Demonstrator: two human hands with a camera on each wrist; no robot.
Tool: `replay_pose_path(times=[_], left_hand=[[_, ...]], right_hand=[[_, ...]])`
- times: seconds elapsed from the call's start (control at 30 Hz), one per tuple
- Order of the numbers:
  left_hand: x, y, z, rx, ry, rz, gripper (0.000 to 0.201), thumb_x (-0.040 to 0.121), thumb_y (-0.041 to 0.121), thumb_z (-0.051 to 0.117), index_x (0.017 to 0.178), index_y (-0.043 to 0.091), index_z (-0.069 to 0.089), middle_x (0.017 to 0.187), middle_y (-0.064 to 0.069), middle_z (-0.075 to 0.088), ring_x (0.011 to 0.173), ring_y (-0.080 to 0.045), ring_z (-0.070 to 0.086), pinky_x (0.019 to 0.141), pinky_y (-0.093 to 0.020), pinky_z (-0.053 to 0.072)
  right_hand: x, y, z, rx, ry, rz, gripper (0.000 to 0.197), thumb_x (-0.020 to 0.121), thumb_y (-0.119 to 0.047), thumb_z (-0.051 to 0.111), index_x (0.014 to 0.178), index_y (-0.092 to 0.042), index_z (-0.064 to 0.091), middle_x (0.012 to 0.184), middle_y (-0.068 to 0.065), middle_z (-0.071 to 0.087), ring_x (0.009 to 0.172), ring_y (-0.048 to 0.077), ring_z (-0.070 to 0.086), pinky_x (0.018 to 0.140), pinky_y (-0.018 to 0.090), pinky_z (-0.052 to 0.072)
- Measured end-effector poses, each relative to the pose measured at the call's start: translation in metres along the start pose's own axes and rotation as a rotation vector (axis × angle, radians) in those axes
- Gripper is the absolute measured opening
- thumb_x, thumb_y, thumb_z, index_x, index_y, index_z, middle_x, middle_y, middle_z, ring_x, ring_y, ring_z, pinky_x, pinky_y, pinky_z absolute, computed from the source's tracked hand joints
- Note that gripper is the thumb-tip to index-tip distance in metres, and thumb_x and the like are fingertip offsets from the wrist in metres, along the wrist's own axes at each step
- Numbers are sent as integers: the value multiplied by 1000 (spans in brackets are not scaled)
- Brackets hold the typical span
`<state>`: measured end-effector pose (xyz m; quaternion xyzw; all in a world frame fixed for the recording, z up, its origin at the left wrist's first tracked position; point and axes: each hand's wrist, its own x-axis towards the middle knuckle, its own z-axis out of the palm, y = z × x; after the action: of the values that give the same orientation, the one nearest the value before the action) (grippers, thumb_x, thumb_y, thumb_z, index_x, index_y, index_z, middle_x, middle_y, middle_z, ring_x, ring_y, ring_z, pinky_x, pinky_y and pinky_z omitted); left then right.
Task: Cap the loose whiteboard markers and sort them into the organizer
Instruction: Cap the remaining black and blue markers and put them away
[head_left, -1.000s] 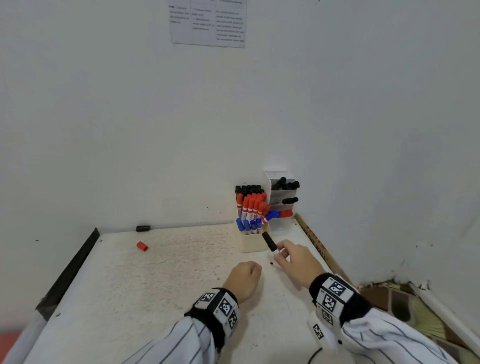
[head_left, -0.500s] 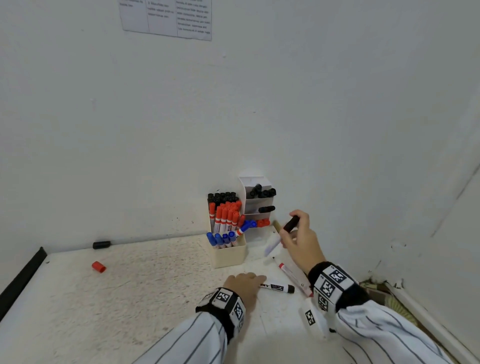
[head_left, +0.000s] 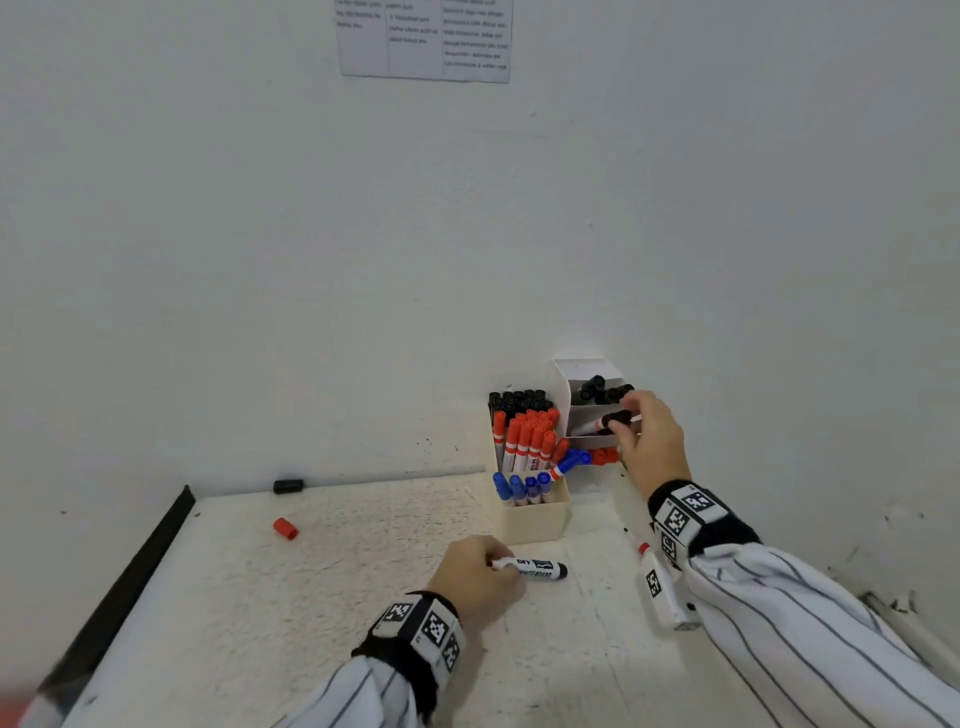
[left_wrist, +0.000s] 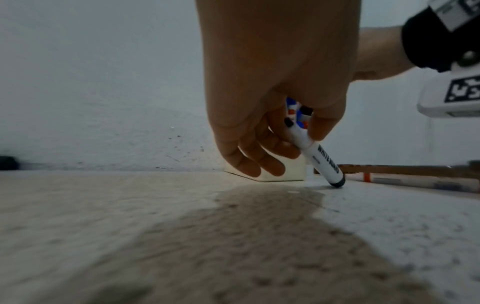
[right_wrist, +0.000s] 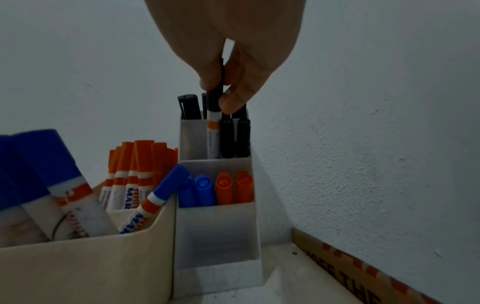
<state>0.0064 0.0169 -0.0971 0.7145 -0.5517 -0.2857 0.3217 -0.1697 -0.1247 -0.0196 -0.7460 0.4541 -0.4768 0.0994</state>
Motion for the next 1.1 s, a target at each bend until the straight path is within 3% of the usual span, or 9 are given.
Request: replay_pose_path(times=[0.1, 0.23, 0.4, 0.5, 0.63, 0.77, 0.93, 1.0, 1.1], left_hand=[[-6, -17, -22, -116, 124, -30, 12, 85, 21, 57, 90, 17, 67, 71, 6, 59, 60, -3, 49, 49, -8, 35], [-21, -37, -54, -294, 218, -42, 23, 94, 25, 49, 85, 6, 59, 73, -1, 53, 66, -11, 47, 61, -20, 35], [-34, -60, -98, -515, 324, -148, 24, 101, 25, 33, 97, 10, 51, 74, -6, 58, 63, -18, 58, 63, -28, 48], [-43, -89, -125, -379, 489, -247, 29, 101, 31, 28, 102, 10, 49, 67, -4, 47, 53, -20, 48, 52, -29, 44], [-59, -129, -157, -88, 526, -374, 31, 100, 25, 32, 114, 6, 52, 93, -12, 58, 85, -28, 53, 71, -32, 39], [-71, -161, -173, 73, 436, -426, 37, 95, 14, 40, 131, 3, 45, 114, -18, 52, 99, -30, 53, 83, -32, 41], [-75, -177, -185, 75, 420, -429, 37, 93, 15, 44, 129, 8, 51, 124, -10, 57, 112, -23, 54, 92, -25, 39], [-74, -180, -188, 51, 434, -424, 37, 93, 15, 45, 129, 10, 52, 125, -8, 58, 112, -21, 54, 89, -22, 39], [-69, -183, -193, 31, 447, -420, 33, 92, 14, 45, 123, 11, 56, 117, -7, 62, 104, -19, 58, 80, -19, 40]], right_hand=[[3, 0, 6, -56, -68, 57, 13, 84, -3, 62, 97, -2, 60, 93, 13, 59, 82, 24, 55, 75, 29, 42], [0, -3, 13, -170, -132, 104, 17, 86, -3, 57, 101, -1, 63, 112, 15, 51, 90, 30, 56, 75, 28, 41], [-6, -49, 7, -32, 176, 8, 14, 86, 0, 53, 98, 2, 60, 112, 19, 47, 83, 24, 54, 69, 25, 41], [-4, -97, 21, 89, 241, -198, 8, 82, 8, 54, 86, 3, 60, 97, 15, 50, 80, 16, 49, 74, 7, 38], [-7, -153, 74, 232, -34, -359, 14, 77, 11, 54, 79, -1, 62, 83, 2, 51, 63, -1, 40, 72, 1, 35], [-26, -182, 154, 304, -455, -271, 21, 84, 3, 53, 95, -9, 66, 91, 0, 56, 63, 3, 46, 64, 7, 34], [-50, -200, 240, 184, -946, -127, 41, 92, -4, 43, 132, -10, 47, 132, 5, 50, 108, 18, 50, 91, 18, 33], [-56, -204, 267, 139, -1037, -118, 45, 93, -2, 39, 138, -11, 41, 142, 7, 42, 127, 21, 42, 103, 22, 28], [-59, -203, 297, 113, -1084, -55, 49, 93, -2, 36, 141, -16, 37, 146, 9, 36, 131, 24, 38, 107, 24, 27]])
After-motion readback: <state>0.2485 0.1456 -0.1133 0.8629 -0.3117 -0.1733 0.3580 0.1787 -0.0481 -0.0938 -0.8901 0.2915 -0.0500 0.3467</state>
